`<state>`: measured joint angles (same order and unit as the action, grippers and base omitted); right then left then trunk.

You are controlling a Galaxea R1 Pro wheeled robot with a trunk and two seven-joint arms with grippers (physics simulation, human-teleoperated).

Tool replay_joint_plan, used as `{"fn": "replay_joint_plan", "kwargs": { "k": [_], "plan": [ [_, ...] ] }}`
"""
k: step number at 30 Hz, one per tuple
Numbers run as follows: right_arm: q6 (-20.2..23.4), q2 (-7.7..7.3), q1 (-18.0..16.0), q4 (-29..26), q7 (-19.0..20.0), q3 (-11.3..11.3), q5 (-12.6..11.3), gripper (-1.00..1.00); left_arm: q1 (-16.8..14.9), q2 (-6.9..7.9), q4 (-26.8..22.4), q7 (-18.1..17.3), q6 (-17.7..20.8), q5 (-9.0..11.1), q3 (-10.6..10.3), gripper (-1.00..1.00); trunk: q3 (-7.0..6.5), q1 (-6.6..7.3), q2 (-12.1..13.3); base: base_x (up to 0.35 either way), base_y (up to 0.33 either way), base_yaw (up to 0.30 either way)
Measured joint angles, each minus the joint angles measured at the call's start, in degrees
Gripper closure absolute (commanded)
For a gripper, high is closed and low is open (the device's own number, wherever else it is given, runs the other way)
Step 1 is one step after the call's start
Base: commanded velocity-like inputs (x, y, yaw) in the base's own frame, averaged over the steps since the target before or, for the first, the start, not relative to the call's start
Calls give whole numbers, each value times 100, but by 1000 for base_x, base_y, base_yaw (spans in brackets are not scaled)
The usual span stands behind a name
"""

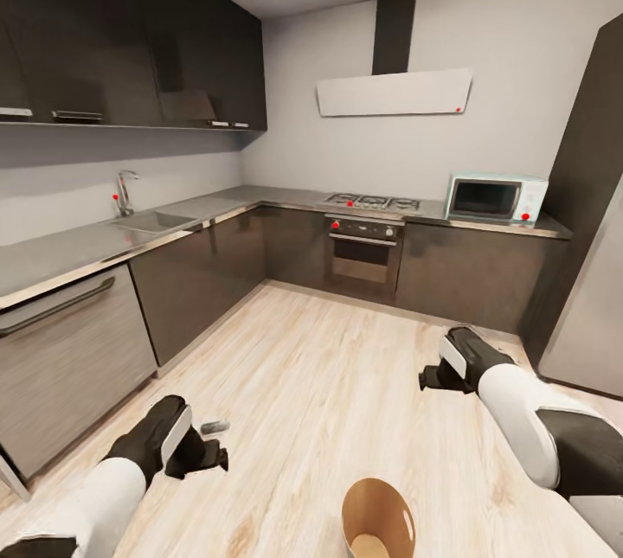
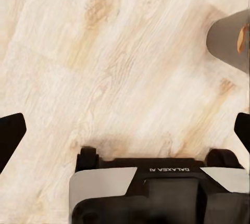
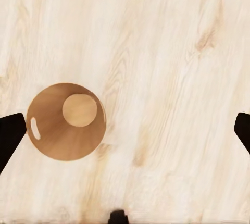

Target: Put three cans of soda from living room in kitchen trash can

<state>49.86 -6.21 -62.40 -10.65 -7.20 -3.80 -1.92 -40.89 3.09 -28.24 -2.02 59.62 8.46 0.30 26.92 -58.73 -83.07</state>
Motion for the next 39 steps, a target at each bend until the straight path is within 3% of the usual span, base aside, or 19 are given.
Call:
{"fn": "replay_joint_plan", "kwargs": {
  "k": [4,8,39],
  "plan": [
    [-1,90,110,-32,-5,-3,12,-100,-483,0,662,0,38,72,-12,-100,1,0,-1,6,0,0],
    [-2,132,190,-43,-8,-13,15,-100,-720,5,712,7,31,111,-19,-100,1,0,-1,2,0,0],
    [-2,144,419,-19,-8,-24,14,-100,-807,3,658,5,23,160,-2,-100,1,0,-1,0,0,0]
  ]
}}
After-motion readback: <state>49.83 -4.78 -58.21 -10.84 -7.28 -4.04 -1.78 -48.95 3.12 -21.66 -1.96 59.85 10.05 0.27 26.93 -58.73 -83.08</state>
